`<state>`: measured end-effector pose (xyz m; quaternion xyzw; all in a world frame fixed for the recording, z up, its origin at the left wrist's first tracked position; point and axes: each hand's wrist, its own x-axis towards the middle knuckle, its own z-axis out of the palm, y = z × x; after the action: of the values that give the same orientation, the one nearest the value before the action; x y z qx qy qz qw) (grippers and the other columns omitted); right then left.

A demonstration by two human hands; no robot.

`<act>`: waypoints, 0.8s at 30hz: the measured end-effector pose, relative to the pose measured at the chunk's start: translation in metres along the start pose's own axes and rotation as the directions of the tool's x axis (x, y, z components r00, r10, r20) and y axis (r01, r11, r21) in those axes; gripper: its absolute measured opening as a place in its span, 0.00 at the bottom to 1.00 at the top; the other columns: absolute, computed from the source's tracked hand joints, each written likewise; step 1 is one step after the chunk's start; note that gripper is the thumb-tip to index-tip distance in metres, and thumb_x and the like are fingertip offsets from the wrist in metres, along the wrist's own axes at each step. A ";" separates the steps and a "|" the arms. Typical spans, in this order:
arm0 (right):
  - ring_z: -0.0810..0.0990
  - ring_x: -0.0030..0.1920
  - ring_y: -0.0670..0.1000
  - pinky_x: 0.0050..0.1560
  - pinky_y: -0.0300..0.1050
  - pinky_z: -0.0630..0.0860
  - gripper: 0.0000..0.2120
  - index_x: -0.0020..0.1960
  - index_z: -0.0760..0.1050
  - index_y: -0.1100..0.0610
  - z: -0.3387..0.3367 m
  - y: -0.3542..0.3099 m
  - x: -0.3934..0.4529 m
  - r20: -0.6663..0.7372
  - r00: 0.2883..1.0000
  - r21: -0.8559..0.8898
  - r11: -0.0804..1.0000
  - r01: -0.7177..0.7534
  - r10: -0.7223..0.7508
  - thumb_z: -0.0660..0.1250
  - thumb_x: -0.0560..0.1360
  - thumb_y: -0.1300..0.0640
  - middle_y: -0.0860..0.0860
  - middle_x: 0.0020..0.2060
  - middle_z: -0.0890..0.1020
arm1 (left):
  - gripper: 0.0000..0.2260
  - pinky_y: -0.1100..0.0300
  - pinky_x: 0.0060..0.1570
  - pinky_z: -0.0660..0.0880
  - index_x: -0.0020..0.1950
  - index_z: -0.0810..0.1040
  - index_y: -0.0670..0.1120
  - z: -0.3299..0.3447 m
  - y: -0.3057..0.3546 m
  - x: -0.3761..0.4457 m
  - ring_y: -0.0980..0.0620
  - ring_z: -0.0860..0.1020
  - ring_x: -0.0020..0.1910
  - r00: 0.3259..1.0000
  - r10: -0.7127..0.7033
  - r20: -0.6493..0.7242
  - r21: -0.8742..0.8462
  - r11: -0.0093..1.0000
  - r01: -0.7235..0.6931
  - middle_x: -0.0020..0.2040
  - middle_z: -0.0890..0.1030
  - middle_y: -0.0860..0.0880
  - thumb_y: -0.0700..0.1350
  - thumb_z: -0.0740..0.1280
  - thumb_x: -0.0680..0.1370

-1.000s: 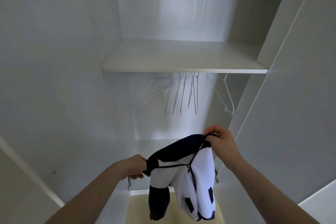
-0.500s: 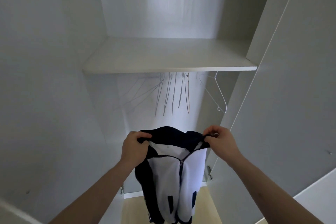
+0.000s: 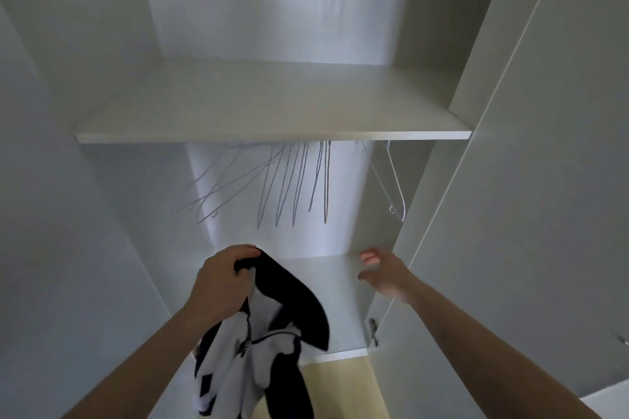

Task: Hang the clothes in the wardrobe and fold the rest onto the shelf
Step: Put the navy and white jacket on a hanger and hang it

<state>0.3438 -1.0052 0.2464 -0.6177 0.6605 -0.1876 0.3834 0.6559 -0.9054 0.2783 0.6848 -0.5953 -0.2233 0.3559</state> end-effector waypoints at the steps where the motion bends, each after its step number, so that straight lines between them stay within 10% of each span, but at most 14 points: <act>1: 0.77 0.51 0.50 0.42 0.34 0.74 0.21 0.66 0.75 0.56 -0.006 0.002 0.020 -0.050 0.999 0.004 1.000 0.008 -0.008 0.73 0.75 0.63 0.55 0.62 0.77 | 0.20 0.61 0.64 0.72 0.64 0.82 0.49 0.000 -0.002 0.005 0.53 0.78 0.58 1.000 -0.020 0.001 0.028 0.999 0.020 0.63 0.81 0.52 0.32 0.61 0.78; 9: 0.75 0.64 0.64 0.63 0.50 0.74 0.32 0.78 0.59 0.63 -0.072 0.011 0.174 -0.281 0.959 -0.119 0.989 -0.087 0.050 0.67 0.78 0.60 0.63 0.71 0.64 | 0.22 0.75 0.36 0.70 0.61 0.84 0.51 0.007 -0.012 0.053 0.60 0.79 0.39 0.973 -0.227 -0.050 0.137 0.963 0.231 0.63 0.83 0.49 0.31 0.60 0.77; 14: 0.66 0.74 0.66 0.72 0.53 0.69 0.38 0.81 0.47 0.66 -0.095 0.018 0.253 -0.238 0.960 -0.149 0.970 -0.189 0.151 0.65 0.81 0.57 0.67 0.76 0.59 | 0.24 0.79 0.38 0.68 0.61 0.84 0.53 0.028 -0.008 0.076 0.68 0.77 0.43 0.946 -0.316 -0.074 0.133 0.937 0.323 0.60 0.84 0.52 0.31 0.59 0.75; 24: 0.78 0.63 0.63 0.55 0.51 0.74 0.16 0.67 0.73 0.67 -0.089 0.006 0.307 -0.218 0.964 -0.068 0.983 -0.170 0.151 0.62 0.81 0.63 0.65 0.63 0.79 | 0.27 0.69 0.33 0.75 0.57 0.84 0.58 0.046 0.005 0.084 0.57 0.82 0.36 0.908 -0.403 -0.115 0.059 0.910 0.411 0.53 0.84 0.56 0.31 0.58 0.74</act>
<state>0.2913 -1.3186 0.2144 -0.5545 0.7529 -0.1921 0.2981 0.6350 -0.9973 0.2626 0.8183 -0.4293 -0.2333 0.3027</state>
